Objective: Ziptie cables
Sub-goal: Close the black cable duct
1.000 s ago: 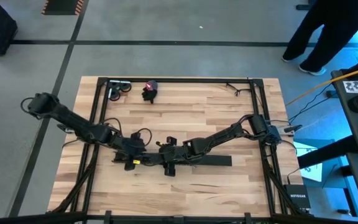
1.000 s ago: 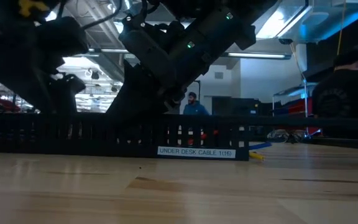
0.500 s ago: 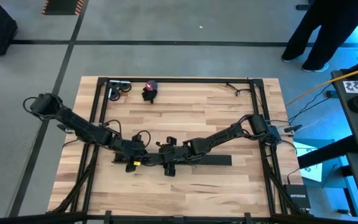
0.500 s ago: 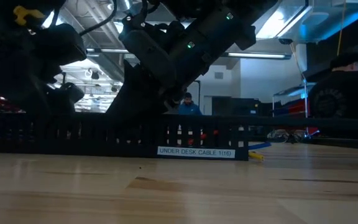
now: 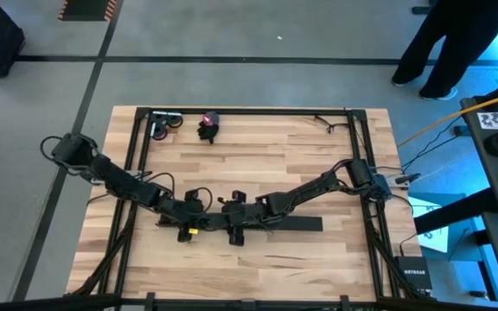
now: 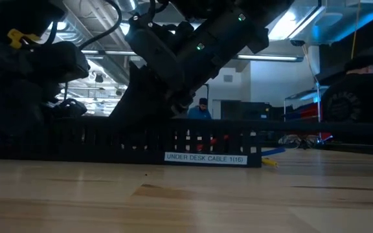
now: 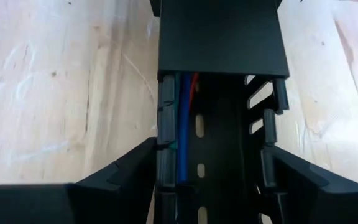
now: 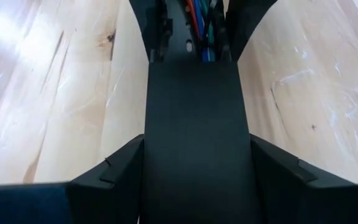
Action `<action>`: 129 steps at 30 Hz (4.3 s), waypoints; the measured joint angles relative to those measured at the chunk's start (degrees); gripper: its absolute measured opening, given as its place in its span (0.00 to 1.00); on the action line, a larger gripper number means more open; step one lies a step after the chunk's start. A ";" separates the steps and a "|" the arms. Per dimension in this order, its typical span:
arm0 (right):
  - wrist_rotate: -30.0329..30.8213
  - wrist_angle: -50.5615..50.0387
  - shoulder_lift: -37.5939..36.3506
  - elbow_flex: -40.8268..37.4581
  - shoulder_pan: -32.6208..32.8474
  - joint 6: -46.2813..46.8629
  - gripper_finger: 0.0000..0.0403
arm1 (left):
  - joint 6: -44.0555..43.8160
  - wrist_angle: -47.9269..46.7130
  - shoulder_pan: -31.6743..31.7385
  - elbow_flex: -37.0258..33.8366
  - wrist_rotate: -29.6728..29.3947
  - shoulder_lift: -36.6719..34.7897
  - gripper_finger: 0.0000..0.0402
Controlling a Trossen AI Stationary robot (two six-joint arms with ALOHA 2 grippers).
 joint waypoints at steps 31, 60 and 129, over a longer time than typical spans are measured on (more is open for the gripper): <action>-2.67 5.58 0.50 0.11 -0.18 -0.02 0.57 | -2.51 3.08 0.26 0.31 -0.45 0.29 0.56; -0.60 -0.09 -0.02 0.46 -0.90 0.68 0.57 | 0.04 -24.11 -1.56 10.99 -2.72 -6.03 0.67; -3.66 5.70 0.73 0.13 -1.30 -0.35 0.57 | -5.80 -7.57 -3.61 0.12 -4.87 -6.59 0.46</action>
